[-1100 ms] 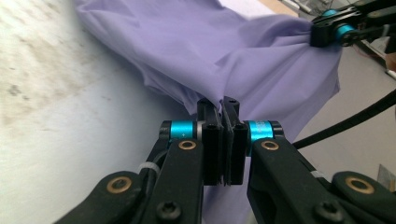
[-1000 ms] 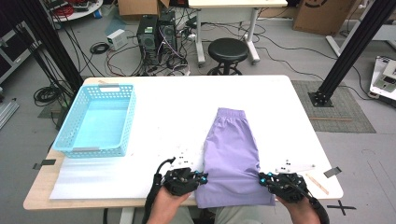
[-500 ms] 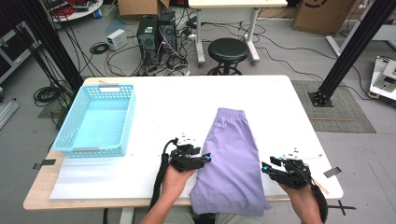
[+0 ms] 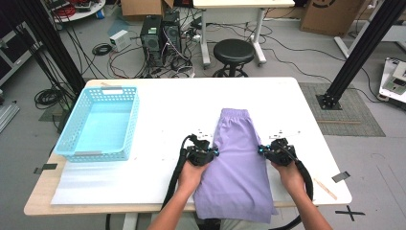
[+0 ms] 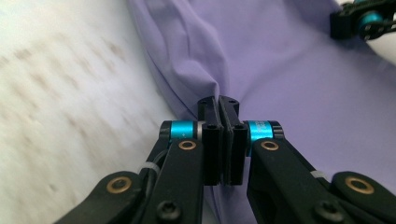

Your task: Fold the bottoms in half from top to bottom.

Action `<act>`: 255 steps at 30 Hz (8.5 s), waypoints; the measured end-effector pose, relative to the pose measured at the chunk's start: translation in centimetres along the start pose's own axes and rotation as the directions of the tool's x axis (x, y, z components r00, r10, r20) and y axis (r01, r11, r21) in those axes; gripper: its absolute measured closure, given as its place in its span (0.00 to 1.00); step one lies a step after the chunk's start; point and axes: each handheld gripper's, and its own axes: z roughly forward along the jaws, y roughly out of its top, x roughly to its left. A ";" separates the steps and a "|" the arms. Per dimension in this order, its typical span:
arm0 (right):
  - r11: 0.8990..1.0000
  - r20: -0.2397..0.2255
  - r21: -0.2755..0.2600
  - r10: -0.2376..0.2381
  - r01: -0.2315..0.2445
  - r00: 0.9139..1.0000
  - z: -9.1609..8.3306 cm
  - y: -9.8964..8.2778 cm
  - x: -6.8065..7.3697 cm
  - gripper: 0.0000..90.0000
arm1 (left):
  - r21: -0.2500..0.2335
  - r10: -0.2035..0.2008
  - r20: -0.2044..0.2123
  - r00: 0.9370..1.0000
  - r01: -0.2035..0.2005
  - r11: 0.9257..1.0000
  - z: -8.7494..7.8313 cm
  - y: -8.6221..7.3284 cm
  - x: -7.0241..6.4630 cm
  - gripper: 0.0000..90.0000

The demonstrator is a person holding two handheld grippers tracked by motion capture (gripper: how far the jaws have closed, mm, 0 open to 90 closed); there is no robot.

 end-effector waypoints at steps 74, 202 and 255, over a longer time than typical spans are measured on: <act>0.998 -0.015 -0.059 0.009 -0.010 1.000 -6.7 -5.9 1.6 0.72 | -0.157 0.025 0.017 1.000 -0.022 0.987 -7.1 -5.9 -2.2 0.59; 0.971 -0.194 -0.229 -0.116 0.070 0.974 1.9 6.0 -1.8 0.93 | -0.246 0.224 0.147 0.963 -0.184 0.952 0.6 3.8 4.7 0.93; 0.974 -0.282 -0.199 -0.164 0.109 0.945 -0.8 1.6 -0.9 0.62 | -0.180 0.110 0.106 0.988 -0.090 0.979 -2.7 -0.2 5.0 0.53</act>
